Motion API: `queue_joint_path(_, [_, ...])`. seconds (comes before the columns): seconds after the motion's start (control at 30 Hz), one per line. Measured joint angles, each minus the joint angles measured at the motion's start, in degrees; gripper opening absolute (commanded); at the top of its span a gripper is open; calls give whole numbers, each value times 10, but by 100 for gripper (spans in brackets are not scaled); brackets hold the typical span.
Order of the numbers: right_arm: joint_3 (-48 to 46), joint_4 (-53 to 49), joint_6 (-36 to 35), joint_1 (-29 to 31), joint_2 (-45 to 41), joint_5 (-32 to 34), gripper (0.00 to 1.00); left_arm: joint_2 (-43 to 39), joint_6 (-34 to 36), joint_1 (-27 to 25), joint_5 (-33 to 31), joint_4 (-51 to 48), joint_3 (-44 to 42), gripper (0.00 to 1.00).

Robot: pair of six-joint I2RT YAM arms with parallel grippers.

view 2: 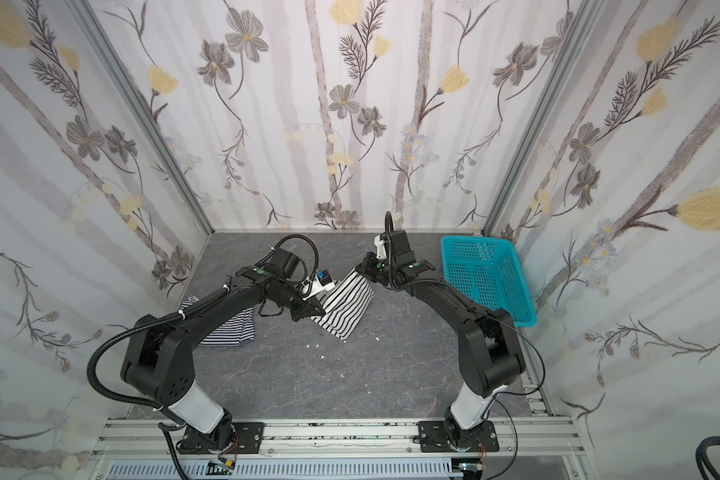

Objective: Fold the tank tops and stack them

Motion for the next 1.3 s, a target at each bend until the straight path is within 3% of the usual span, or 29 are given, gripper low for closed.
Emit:
queue_joint_path(0.13, [26,-19,-15,-2,26,-4,0,14,1,4,13,-21,21,2])
queue_joint_path(0.3, [-12,-19,-27,-11,-16,1,0,7,-12,-8,37,-28,47,4])
queue_joint_path(0.57, [-124,-16,-44,-29,-122,1,0,8,-33,-99,43,-35,52,4])
queue_joint_path(0.9, [-232,-19,-52,-58,-242,2,0,26,-59,-164,53,-36,42,6])
queue_joint_path(1.07, [-243,-41,-54,-82,-280,-2,0,24,-67,-182,67,-27,37,7])
queue_joint_path(1.3, [-210,-92,-68,-97,-267,-5,0,24,-66,-193,75,-13,41,5])
